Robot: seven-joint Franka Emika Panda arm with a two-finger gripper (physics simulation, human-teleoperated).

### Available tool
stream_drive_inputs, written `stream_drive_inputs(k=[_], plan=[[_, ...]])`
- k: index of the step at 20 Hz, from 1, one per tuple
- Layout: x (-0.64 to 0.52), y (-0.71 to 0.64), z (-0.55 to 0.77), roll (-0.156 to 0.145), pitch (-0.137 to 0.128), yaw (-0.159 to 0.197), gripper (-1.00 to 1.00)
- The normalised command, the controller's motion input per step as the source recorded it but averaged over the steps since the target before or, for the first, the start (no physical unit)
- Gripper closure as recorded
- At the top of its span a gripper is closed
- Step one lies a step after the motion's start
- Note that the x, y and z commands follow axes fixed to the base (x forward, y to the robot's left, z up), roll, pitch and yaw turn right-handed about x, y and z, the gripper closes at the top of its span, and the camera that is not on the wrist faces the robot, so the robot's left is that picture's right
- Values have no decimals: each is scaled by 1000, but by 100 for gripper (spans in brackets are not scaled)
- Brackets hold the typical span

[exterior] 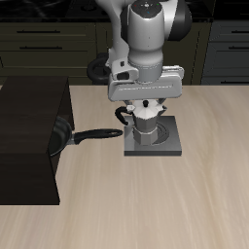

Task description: Place the moka pot on the stove

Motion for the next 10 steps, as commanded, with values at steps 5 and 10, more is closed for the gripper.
stream_drive_inputs(k=[5,10], plan=[[-233,-6,-24,15,-7,-28,100],[-210,16,-12,25,-4,2,100]])
